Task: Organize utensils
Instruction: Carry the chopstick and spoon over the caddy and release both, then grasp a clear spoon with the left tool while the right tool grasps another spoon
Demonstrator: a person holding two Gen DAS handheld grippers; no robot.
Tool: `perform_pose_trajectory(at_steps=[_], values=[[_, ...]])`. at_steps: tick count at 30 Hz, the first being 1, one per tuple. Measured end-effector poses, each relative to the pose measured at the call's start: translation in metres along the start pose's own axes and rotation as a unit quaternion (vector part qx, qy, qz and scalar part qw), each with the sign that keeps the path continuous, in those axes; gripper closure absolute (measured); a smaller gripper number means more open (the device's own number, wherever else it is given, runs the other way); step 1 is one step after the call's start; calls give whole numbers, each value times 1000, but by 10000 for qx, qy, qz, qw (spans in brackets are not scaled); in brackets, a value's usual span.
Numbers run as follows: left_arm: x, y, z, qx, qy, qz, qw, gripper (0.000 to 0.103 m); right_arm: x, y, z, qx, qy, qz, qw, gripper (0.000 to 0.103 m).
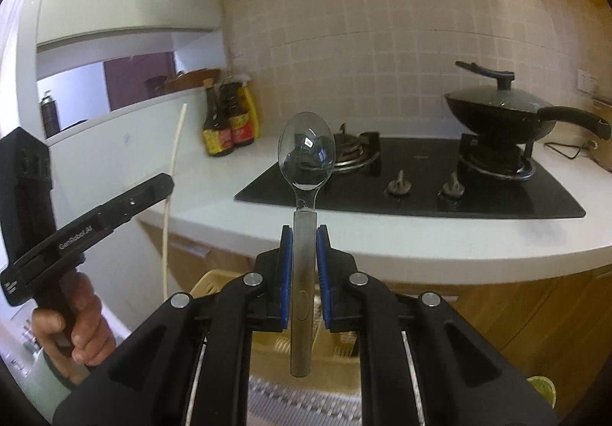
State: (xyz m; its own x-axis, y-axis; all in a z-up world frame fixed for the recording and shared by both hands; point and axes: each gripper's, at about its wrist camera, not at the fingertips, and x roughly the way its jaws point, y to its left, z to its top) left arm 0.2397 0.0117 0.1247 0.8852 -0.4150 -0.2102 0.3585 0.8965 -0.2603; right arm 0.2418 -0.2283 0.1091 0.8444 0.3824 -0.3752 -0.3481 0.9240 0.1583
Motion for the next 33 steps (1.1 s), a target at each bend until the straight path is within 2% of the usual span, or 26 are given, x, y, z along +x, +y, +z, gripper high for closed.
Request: perform_pose_trajectory(at_steps=[8,14,24,29,33], values=[[18,1,-5,177,-394,442,9981,99,33,-13,-12,26,-121,-307,9995,93],[27,9,-18,210,-442,577,9971,99,46,-23,-24,186,-96,-262,9994,93],[26,11,-44,309,-275,552,9976,98,46,-26,-44,200,-29,-229,9995,92],[14,13,-51,270,-143,417,9987,73,32,-29,-52,346,80,-130,9993,85],[-7,16,-52,208,-114,359,9991,66,12,-25,-59,284,165,-124,9994,83]])
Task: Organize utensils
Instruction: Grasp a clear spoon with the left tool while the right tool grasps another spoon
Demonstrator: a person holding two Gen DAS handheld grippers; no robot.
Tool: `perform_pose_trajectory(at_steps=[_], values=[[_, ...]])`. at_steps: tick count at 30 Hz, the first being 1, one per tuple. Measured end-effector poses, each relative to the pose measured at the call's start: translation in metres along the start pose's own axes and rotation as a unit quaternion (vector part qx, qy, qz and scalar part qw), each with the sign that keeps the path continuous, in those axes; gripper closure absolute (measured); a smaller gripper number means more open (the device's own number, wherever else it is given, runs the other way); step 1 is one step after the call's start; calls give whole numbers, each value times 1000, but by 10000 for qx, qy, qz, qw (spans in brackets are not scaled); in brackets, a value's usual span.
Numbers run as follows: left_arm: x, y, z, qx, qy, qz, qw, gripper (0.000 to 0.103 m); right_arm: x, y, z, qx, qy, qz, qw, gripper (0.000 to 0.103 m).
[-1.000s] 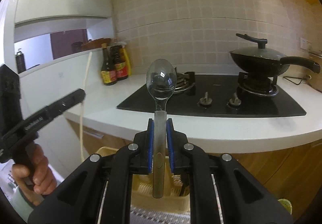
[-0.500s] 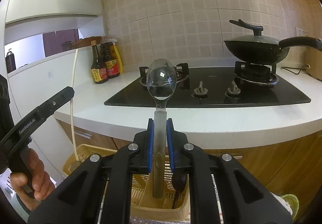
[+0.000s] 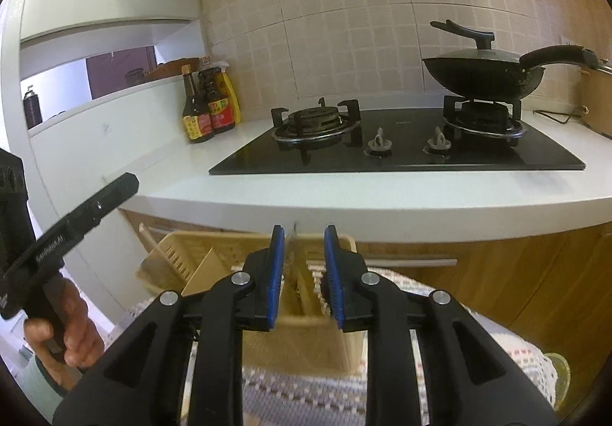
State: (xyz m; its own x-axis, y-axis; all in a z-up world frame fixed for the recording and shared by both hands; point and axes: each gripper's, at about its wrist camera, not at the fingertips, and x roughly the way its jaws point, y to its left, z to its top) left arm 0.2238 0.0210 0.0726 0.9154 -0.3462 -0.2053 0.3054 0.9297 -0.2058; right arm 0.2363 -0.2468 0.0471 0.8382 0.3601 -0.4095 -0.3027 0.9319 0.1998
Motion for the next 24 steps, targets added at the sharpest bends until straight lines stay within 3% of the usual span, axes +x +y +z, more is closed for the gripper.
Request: perform_pose_trajectory(at_steps=[6,14,20,24], values=[[-35,0,1,-47,51,-156,9999,61,-33,5,-9,43,66,-19,10000,76],[-85,-12,-1,4,222,-281,9994,52,-70,24,-23,52,341,-67,9994,76],[-103,-20,-22,251,1044,-68,9942,52,-80,39,-46,108,934,-40,9956,75],[-105,-20,-51,385,1749,38,9838,52,-78,47,-66,136,1423,-40,9897,76]])
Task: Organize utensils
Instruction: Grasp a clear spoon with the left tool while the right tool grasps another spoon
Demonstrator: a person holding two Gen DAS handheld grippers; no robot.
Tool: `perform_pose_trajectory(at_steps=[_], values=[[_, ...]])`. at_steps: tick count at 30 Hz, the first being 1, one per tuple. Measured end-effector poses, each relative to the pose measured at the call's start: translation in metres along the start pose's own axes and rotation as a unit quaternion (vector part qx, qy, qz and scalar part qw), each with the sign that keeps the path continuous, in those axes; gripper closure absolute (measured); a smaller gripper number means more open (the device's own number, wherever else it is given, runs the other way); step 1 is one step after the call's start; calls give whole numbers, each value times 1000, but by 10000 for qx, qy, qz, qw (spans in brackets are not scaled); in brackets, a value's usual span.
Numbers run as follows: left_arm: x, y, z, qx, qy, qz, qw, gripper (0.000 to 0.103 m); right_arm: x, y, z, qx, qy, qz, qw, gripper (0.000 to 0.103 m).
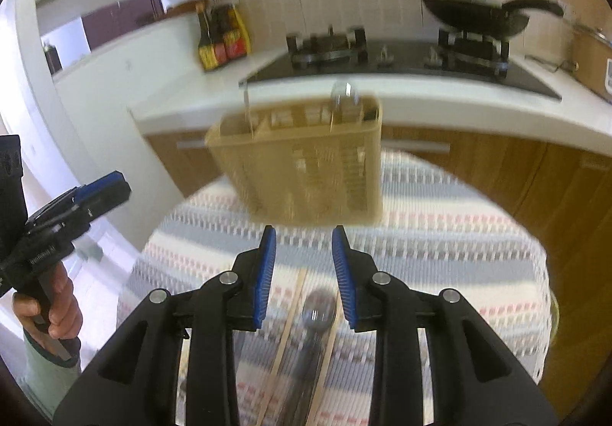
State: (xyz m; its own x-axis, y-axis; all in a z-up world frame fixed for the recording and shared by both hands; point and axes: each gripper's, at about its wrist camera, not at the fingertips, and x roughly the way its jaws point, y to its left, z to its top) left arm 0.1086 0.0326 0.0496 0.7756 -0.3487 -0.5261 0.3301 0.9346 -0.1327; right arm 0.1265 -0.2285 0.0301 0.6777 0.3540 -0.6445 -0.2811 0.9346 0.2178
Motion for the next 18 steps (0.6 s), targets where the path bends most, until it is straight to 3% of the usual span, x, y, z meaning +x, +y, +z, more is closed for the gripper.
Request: perform_pose_trajectory(at_steps=[5,10,14,18], values=[[24,7,-34,-53,995,-223,9948,57,17,3,-21,141,715,109,9973,76],[41,5,-60,-78,1590,-542,9858,68,46,-5,-41,449,1525,44,9873,76],[51,-3,-76,32,2031,-881,9752,71,62,-4,-52,665,1872,485,9789,76],[63,-18,-95,311,2425,-886,9656,74,81,16,-59,668,2150,872,9704,76]])
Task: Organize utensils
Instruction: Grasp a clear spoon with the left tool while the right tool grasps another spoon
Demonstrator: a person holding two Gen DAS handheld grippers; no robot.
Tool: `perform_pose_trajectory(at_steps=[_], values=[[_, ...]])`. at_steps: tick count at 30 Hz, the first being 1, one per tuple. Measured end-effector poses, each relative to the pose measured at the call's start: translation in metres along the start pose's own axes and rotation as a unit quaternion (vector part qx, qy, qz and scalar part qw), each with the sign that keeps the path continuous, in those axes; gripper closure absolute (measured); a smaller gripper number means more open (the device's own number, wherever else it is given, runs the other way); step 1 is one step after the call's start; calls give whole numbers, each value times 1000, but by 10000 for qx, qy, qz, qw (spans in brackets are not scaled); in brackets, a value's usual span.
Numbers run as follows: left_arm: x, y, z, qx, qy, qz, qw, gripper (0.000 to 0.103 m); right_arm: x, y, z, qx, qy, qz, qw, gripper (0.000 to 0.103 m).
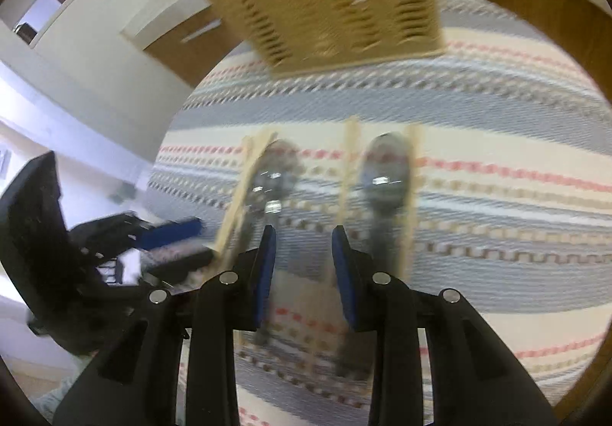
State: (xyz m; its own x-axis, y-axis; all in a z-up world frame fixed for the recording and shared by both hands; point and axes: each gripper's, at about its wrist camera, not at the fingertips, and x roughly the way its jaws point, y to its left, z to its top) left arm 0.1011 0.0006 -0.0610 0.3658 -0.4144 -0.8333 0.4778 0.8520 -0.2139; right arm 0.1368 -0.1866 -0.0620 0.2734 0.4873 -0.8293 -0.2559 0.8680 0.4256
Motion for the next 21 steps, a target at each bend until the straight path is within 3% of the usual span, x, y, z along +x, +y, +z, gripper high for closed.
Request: perform_pose_trajectory(at_steps=[6,11,16,21], values=[[11,-6,-11,115,216,33,9997,76,31,26,7,-201,298,-24,9993,76],[11,-6,-12,96,314,40,9995,76,44,35,7,-447,302,-315,9980,76],[17,-15,-3,149,388,115,9991,77,48,41,2,-772,301,-671,9943,90],[29,-24,5,233,514,341,9978,77,40,26,-4,-620,227,-633,9958,92]])
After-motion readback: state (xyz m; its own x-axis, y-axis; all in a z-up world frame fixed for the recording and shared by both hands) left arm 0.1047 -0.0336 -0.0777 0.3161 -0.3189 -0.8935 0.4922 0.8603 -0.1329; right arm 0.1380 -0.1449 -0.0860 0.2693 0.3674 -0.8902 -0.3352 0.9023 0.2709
